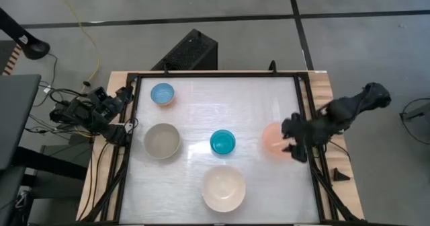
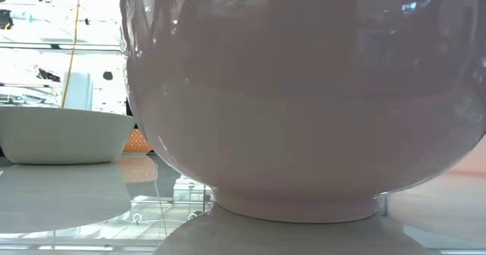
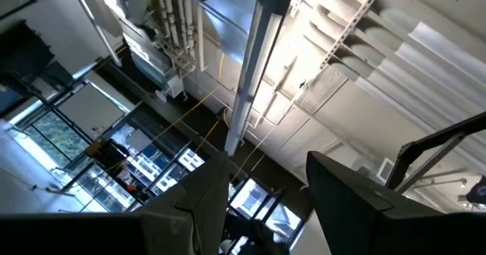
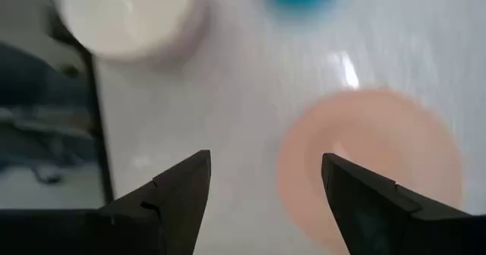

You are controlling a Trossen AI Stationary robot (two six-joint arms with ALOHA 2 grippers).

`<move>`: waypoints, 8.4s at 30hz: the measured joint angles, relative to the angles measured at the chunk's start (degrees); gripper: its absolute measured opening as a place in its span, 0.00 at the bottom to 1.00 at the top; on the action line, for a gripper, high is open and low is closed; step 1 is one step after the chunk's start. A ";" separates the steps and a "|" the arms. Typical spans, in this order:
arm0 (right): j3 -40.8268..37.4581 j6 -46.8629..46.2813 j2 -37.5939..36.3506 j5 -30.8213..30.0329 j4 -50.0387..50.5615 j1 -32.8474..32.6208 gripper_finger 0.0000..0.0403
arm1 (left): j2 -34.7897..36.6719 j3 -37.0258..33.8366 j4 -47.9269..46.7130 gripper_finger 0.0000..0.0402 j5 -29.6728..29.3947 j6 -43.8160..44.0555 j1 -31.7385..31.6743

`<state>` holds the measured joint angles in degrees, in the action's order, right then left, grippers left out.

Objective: Nest bowls inside each other
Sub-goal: Stack the light orange bowl on top of the white bowl, then stack the gray bowl on top of the light orange bowl

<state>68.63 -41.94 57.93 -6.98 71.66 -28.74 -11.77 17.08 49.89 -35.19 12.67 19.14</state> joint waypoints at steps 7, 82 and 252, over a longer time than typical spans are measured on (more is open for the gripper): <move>-13.55 -9.32 -0.18 -0.17 -8.16 -4.96 0.71 | 0.02 0.02 -1.58 0.41 0.01 -0.23 0.00; 21.15 17.90 47.41 13.99 -46.72 1.18 0.09 | 0.02 0.04 -3.42 0.41 -2.56 5.53 0.01; -50.30 -43.26 -14.58 -65.33 -64.76 -31.24 0.55 | -75.20 71.05 -79.12 0.00 16.26 7.39 14.57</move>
<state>18.33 -85.20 43.34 -72.31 6.90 -59.98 -86.97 88.13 -29.23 -18.93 20.06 33.70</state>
